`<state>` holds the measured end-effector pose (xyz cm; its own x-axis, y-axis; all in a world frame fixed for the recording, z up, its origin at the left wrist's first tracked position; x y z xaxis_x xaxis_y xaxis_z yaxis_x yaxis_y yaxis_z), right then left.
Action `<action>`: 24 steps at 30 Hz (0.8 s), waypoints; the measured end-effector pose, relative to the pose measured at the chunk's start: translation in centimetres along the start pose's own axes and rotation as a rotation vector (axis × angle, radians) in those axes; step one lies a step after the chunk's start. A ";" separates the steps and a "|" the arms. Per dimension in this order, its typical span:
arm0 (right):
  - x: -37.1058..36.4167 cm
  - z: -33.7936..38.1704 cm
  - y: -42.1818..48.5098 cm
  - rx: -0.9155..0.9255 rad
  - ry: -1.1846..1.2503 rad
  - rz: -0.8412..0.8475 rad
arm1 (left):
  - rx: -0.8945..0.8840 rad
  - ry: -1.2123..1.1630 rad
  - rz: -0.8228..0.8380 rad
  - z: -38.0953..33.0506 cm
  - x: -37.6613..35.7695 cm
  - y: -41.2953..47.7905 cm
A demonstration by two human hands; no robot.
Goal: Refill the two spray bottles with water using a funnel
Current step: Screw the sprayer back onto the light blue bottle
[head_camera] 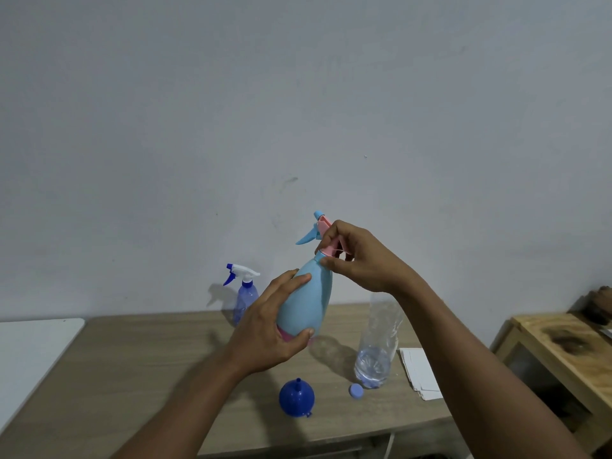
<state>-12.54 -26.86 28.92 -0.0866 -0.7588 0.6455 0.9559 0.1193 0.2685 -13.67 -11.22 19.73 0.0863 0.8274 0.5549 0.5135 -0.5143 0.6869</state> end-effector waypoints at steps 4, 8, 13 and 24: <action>-0.2 -0.2 0.1 -0.006 0.002 -0.056 | -0.007 -0.017 -0.006 -0.2 -0.3 -0.1; -0.5 -0.4 0.0 -0.019 0.020 -0.010 | 0.003 -0.012 0.001 0.2 -0.2 -0.3; -0.4 0.0 0.2 -0.018 0.029 -0.063 | 0.008 -0.019 -0.011 0.1 0.0 -0.3; -0.8 0.1 0.5 -0.035 0.040 -0.018 | 0.012 -0.045 -0.035 0.6 0.6 -0.4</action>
<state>-12.08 -26.13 28.64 -0.0937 -0.7856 0.6117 0.9635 0.0831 0.2543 -13.33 -10.41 19.50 0.1065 0.8543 0.5087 0.5267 -0.4824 0.6999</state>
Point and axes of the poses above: each hand's wrist, its own y-axis towards the middle knuckle, its own x-axis out of the back of the hand, z = x × y, the point moved 9 cm from there along y, towards the middle knuckle, and after that the axes turned 9 degrees about -x, right-handed, at the moved point
